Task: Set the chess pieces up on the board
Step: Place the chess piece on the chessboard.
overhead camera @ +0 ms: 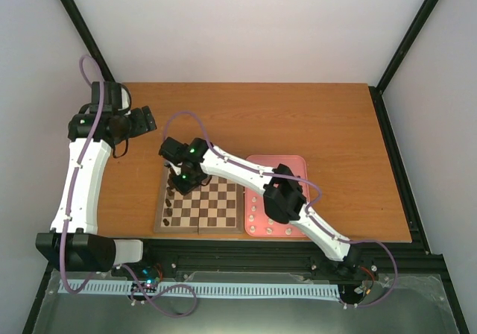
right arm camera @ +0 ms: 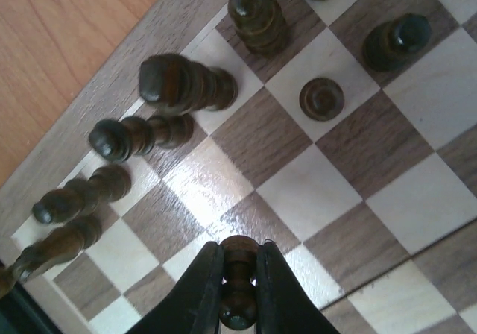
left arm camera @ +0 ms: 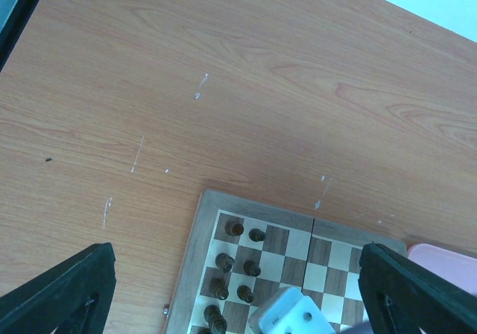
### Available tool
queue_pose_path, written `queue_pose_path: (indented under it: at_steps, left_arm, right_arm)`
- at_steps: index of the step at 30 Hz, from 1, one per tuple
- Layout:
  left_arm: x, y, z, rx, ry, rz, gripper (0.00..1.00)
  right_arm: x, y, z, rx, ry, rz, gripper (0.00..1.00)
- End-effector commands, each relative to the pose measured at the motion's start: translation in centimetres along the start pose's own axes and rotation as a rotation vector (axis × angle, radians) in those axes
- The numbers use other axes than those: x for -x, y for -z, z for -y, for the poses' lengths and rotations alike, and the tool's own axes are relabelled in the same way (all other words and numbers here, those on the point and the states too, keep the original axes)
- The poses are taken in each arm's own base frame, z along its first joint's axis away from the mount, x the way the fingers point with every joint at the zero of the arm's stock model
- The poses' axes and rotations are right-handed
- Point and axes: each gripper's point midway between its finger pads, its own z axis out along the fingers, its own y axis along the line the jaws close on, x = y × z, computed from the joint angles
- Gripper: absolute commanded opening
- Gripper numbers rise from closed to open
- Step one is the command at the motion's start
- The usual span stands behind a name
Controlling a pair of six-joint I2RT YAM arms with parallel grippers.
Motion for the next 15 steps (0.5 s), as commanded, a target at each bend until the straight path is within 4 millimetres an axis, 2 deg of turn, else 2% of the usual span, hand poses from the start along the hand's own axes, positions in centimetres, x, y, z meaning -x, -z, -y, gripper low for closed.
queue_pose_path:
  at_steps: [1,6,15]
  left_arm:
    - [0.3,1.1,0.5,-0.026,0.000,0.033,1.00]
    - [0.2,1.1,0.5,-0.025,-0.001,0.033,1.00]
    - [0.2,0.9,0.4,-0.022,-0.003,0.031,1.00]
  right_arm:
    - [1.2,-1.5,-0.2,-0.007,0.000,0.039,0.07]
    - [2.4,-1.5,0.0,-0.017,0.006,0.086,0.07]
    - [3.0,-2.2,1.0,-0.016,-0.011,0.096,0.07]
